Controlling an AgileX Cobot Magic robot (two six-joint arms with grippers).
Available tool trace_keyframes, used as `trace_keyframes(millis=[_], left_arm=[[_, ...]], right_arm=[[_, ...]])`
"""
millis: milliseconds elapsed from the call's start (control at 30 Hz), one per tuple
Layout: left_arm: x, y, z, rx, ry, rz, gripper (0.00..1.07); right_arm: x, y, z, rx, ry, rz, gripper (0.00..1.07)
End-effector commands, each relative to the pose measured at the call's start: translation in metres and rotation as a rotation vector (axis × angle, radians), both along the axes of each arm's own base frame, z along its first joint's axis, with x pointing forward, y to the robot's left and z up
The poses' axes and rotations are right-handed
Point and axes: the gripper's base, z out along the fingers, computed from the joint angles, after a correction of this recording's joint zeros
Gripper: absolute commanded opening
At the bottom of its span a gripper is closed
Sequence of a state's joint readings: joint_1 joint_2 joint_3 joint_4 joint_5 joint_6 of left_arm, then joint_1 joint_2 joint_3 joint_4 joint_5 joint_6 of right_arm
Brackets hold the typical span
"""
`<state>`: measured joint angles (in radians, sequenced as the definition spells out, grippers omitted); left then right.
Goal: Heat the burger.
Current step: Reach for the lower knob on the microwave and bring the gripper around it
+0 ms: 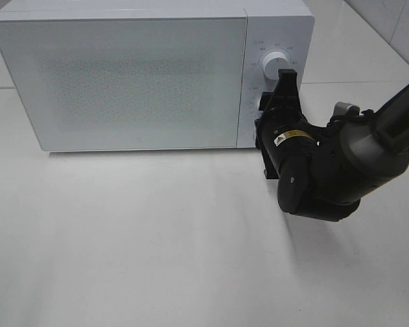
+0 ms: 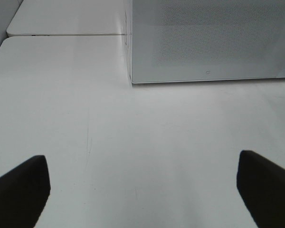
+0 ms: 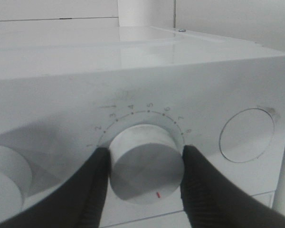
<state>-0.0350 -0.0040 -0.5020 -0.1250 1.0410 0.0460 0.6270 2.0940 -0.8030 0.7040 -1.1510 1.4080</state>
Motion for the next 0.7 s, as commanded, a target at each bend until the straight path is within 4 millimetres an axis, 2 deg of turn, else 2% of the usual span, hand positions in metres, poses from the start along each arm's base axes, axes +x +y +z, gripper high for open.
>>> trace_keyframes(millis=[33, 200, 400, 467, 500, 567, 633, 667, 700], left_arm=[[-0.003, 0.000, 0.000, -0.003, -0.023, 0.001, 1.00], [-0.003, 0.000, 0.000, -0.003, -0.023, 0.001, 1.00], [-0.003, 0.000, 0.000, -0.003, -0.023, 0.001, 1.00], [-0.003, 0.000, 0.000, -0.003, -0.023, 0.001, 1.00], [-0.003, 0.000, 0.000, -0.003, -0.023, 0.001, 1.00], [-0.003, 0.000, 0.000, -0.003, -0.023, 0.001, 1.00], [-0.003, 0.000, 0.000, -0.003, -0.023, 0.001, 1.00], [-0.003, 0.000, 0.000, -0.003, -0.023, 0.001, 1.00], [-0.003, 0.000, 0.000, -0.003, -0.023, 0.001, 1.00]], right_arm=[[0.009, 0.023, 0.015, -0.037, -0.081, 0.187, 0.04], [0.009, 0.023, 0.016, -0.035, -0.088, 0.176, 0.07], [0.010, 0.019, 0.017, -0.025, -0.099, 0.132, 0.16], [0.010, 0.015, 0.017, -0.009, -0.101, 0.080, 0.25], [0.010, 0.015, 0.017, -0.009, -0.101, 0.080, 0.25], [0.010, 0.010, 0.016, -0.003, -0.092, 0.025, 0.34], [0.010, 0.008, 0.017, -0.006, -0.086, 0.004, 0.37], [0.010, 0.005, 0.016, -0.005, -0.079, -0.026, 0.44], [0.010, 0.005, 0.016, -0.005, -0.079, -0.026, 0.44]])
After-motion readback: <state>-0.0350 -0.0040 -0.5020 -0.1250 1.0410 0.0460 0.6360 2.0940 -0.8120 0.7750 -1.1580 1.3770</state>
